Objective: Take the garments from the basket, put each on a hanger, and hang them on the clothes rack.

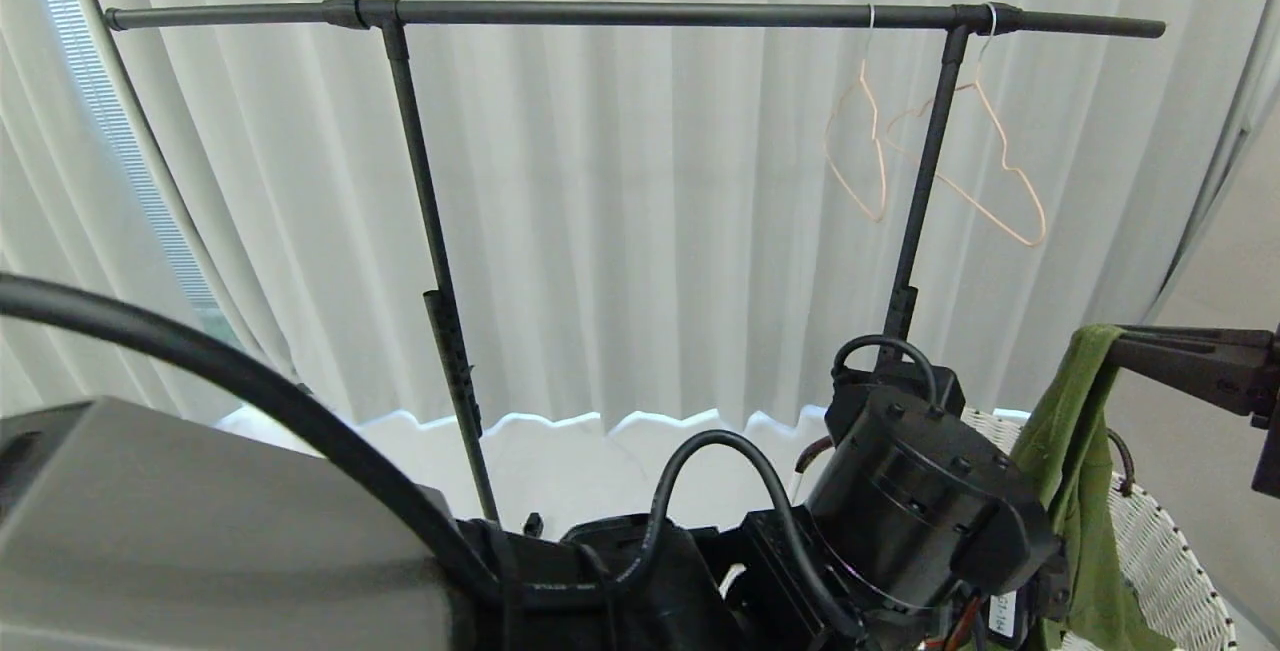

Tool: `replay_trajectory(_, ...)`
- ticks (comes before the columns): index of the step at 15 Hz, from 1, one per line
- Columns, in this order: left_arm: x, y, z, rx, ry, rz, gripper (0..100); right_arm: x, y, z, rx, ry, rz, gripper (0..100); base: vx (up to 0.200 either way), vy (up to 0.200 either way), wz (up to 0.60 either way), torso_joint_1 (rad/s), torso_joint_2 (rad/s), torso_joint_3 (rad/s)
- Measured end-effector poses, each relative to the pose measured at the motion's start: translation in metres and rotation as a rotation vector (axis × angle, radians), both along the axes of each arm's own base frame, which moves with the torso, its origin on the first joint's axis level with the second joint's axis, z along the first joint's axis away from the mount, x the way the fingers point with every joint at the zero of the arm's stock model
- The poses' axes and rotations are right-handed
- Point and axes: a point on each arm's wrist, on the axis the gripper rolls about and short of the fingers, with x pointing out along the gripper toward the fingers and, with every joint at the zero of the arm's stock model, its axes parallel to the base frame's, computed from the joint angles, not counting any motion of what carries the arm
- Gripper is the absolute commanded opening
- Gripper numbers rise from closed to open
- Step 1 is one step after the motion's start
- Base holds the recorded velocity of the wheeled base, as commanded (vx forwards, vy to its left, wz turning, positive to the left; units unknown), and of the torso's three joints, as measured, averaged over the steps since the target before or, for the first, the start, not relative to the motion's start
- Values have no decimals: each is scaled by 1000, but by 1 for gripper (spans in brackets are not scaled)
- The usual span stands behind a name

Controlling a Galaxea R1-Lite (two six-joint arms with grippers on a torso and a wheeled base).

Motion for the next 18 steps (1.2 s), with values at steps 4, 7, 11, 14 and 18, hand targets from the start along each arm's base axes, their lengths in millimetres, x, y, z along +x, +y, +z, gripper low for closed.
replay_trajectory(4,5,0,-25,63,22,64,100,1,0,0,7,-10,-1,0,0,0,0,0,0,0)
replay_trajectory(7,3,6,-46,133,48,62,100,2,1,0,11,-13,4,0,0,0,0,0,0,0)
replay_trajectory(11,1,8,-58,173,64,58,100,3,2,1,13,-13,22,0,0,0,0,0,0,0)
replay_trajectory(14,-2,15,-66,215,70,53,0,3,2,1,13,-15,21,0,0,0,0,0,0,0)
replay_trajectory(18,-5,23,-64,243,39,83,0,3,2,1,12,-16,19,0,0,0,0,0,0,0)
